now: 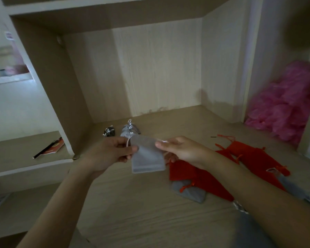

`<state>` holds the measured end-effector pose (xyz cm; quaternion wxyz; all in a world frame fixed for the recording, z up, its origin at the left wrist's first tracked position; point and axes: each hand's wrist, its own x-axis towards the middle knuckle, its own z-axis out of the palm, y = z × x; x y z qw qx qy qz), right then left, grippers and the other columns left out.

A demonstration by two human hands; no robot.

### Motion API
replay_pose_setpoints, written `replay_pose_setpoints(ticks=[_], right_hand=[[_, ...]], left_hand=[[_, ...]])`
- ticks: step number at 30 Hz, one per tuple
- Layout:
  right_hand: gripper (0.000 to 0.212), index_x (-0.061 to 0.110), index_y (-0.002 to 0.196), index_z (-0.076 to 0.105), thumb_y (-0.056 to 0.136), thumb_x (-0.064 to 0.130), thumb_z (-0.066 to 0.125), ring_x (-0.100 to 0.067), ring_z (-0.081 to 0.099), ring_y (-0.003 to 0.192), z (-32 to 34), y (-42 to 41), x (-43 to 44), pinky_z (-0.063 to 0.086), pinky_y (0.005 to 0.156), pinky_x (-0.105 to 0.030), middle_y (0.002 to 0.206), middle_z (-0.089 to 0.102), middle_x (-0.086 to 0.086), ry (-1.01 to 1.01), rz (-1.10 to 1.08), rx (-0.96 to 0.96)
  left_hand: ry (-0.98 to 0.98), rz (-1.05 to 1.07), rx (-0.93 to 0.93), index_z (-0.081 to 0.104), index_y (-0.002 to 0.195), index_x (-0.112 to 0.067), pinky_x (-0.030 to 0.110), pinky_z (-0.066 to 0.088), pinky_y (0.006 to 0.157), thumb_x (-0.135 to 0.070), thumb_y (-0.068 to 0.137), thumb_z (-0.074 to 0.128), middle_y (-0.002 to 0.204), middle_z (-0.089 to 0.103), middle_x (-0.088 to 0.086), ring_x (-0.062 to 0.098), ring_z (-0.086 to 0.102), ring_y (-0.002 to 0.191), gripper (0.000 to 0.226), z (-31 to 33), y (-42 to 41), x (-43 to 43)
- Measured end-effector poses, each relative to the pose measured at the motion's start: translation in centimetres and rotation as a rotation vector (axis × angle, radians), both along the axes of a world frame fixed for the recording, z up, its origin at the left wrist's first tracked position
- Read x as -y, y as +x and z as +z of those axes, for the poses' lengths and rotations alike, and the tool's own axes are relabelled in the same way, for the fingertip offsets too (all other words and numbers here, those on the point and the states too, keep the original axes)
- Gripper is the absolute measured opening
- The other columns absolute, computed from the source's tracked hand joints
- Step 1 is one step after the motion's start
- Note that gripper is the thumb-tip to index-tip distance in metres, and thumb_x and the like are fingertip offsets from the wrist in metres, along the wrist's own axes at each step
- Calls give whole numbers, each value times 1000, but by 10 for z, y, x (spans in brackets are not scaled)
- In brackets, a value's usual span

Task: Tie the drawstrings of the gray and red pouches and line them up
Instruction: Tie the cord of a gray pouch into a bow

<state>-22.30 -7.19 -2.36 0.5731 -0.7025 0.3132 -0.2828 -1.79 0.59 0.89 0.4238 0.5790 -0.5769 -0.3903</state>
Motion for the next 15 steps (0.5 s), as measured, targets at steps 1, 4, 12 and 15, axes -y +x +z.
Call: replay_pose_setpoints(ticks=[1,4,12,15], right_hand=[[26,6,99,68,93,28,55,-10,65,69,1,-1,1,50,60,-17,84,70,-6,49,2,94],[20,9,96,69,94,22,55,-10,65,71,0,-2,7,52,65,-20,82,71,-1,109,-82,296],[34,-7,71,62,96,14,52,-2,42,48,-11,-11,34,35,59,-17,59,45,-6,-187,-529,147],[18,-6,103,67,93,1,53,3,52,46,-15,-12,40,43,55,-11,58,59,-2,-139,-569,263]], left_hand=[[-22,-4,-9,67,80,-5,15,46,58,-6,83,65,59,56,0,6,51,56,4,0,-4,2],[-75,-9,-29,66,77,-7,14,48,57,-3,84,64,59,58,0,5,53,53,8,-2,-15,10],[-117,82,-180,69,88,1,15,53,61,-2,85,62,65,68,4,7,58,55,8,-11,-20,40],[-131,173,-227,67,87,3,13,50,52,-5,86,61,65,67,4,4,56,49,10,-14,-19,48]])
